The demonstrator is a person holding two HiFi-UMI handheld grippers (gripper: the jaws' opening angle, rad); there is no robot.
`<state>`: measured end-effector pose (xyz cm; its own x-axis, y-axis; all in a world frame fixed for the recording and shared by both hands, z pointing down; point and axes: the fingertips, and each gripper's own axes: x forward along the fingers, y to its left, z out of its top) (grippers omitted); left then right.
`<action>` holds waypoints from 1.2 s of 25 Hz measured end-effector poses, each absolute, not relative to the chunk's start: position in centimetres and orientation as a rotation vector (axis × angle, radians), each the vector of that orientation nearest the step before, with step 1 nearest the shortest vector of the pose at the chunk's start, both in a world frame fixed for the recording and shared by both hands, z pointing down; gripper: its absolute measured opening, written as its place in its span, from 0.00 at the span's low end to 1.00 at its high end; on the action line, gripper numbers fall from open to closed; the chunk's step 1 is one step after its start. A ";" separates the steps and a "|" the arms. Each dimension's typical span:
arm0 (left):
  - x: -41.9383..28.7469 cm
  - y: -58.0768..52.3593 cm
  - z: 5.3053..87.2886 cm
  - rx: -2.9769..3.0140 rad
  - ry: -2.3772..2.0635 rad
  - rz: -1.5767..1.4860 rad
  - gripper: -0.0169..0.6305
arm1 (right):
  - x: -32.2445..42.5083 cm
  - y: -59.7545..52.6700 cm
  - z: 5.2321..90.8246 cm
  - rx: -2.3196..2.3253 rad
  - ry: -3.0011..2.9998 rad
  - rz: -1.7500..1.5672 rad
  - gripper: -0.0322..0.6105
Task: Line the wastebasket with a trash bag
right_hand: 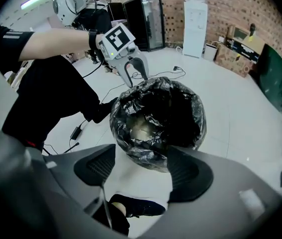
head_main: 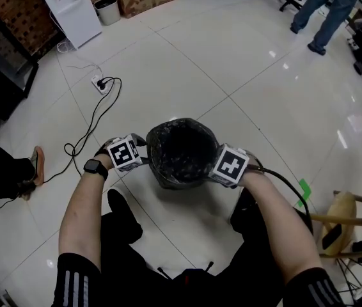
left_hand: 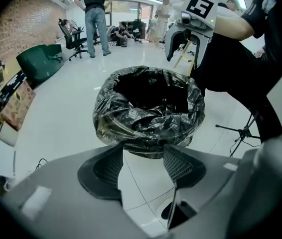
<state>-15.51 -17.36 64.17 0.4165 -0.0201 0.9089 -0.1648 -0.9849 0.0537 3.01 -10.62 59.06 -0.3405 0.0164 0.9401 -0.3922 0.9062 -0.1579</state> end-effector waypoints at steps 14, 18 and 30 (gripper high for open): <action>-14.7 -15.5 67.8 2.458 -0.064 1.734 0.42 | 2.1 -10.6 64.0 0.324 -1.891 0.555 0.57; -14.8 -15.5 67.9 2.451 -0.071 1.733 0.42 | 1.9 -8.3 64.1 0.170 -1.844 0.563 0.58; -14.6 -15.2 67.9 2.448 -0.085 1.720 0.42 | 4.8 -11.5 63.4 0.401 -1.797 0.379 0.60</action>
<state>-14.64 -15.25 67.89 0.3416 0.0389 0.9390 -0.1309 -0.9874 0.0886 4.77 -11.50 63.41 -0.2446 -0.0735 0.9668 -0.4582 0.8875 -0.0484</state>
